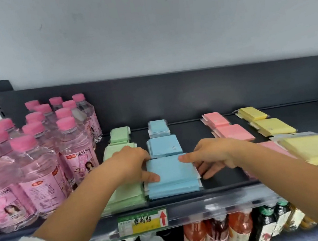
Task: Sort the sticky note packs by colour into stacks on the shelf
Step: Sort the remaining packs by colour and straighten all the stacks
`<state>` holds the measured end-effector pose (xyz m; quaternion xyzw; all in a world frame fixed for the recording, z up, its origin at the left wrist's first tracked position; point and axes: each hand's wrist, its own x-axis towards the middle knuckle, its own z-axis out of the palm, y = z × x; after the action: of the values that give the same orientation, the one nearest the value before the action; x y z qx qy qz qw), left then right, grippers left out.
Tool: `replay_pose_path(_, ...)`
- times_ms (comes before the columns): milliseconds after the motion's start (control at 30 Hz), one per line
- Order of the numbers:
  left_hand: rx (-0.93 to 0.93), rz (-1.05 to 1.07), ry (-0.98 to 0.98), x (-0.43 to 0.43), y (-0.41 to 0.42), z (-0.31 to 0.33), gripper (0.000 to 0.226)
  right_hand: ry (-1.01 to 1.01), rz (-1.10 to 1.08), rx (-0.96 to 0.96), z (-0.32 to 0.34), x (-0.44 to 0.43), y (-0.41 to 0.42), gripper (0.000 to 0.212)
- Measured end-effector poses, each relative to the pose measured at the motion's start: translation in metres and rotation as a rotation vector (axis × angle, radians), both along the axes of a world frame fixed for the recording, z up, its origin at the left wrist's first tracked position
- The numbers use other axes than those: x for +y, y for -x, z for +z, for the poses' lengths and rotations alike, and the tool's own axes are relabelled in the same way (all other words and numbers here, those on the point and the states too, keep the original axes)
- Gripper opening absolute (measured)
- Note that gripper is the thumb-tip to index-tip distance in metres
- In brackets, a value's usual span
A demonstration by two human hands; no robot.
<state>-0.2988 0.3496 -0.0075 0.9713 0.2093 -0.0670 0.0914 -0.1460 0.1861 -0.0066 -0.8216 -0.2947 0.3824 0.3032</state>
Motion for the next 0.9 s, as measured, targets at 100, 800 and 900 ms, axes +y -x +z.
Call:
replay_pose_path(100, -0.03, -0.035, 0.028, 0.0, 0.001, -0.003, 0.052, 0.002, -0.083, 0.095, -0.002, -0.001, 0.004, 0.042)
replay_pose_path(800, -0.614, 0.017, 0.826, -0.018, 0.016, 0.007, 0.074, -0.676, -0.144, 0.281, -0.018, -0.027, 0.026, 0.038)
replay_pose_path(900, -0.786, 0.012, 0.779, -0.032, 0.013, 0.0, 0.05, -0.761, -0.138, 0.106, -0.017, -0.036, 0.026, 0.035)
